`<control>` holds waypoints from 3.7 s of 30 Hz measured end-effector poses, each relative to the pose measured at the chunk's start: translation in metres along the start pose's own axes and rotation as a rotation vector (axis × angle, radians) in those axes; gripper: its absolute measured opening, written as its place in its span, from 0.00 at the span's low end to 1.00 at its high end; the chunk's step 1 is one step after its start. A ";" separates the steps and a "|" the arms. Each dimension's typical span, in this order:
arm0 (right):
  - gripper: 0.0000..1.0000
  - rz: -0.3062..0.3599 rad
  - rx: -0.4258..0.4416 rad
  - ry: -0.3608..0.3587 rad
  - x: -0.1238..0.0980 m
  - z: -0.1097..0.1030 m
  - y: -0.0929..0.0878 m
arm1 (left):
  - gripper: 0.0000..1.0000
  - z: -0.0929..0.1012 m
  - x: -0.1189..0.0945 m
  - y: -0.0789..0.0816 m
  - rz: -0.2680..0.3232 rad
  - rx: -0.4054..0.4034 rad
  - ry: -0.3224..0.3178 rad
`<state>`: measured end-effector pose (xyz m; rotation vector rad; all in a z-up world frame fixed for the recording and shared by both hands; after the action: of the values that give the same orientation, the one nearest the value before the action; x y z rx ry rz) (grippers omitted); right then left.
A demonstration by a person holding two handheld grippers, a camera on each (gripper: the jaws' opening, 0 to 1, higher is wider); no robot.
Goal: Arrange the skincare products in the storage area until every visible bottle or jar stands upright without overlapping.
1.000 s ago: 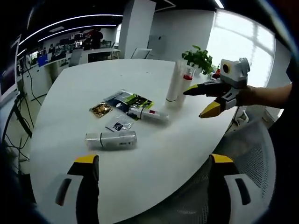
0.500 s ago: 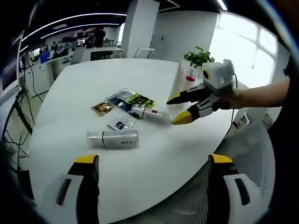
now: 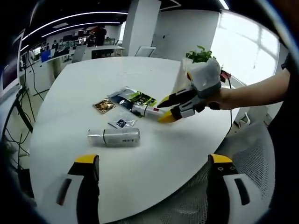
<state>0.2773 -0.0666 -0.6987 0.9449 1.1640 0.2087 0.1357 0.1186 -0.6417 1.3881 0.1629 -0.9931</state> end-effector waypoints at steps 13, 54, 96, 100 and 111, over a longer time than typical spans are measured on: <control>0.23 -0.040 0.001 -0.033 0.011 0.002 -0.004 | 0.92 0.000 0.000 0.000 -0.003 -0.018 -0.006; 0.18 0.200 0.055 -0.024 -0.049 -0.032 0.022 | 0.85 0.025 -0.012 0.035 0.178 -0.227 -0.071; 0.19 0.480 -0.018 0.153 -0.117 -0.121 0.077 | 0.42 0.049 -0.027 0.056 0.350 -0.444 -0.145; 0.19 0.486 -0.032 0.149 -0.119 -0.121 0.077 | 0.34 0.050 -0.027 0.061 0.373 -0.450 -0.152; 0.19 0.523 -0.015 0.124 -0.131 -0.113 0.077 | 0.26 0.056 -0.025 0.071 0.378 -0.401 -0.146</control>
<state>0.1497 -0.0373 -0.5619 1.2248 1.0057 0.7026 0.1431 0.0732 -0.5602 0.9310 -0.0124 -0.6950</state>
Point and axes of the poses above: the point that each gripper's makers call its tool centre point, and the gripper's own axes: x roughly forward along the fingers, z roughly to its right, y roughly out of its top, the point moved 7 cm from there along -x, roughly backward along the fingers, and after that the axes turned 3 degrees about -x, right-handed, at the moved point
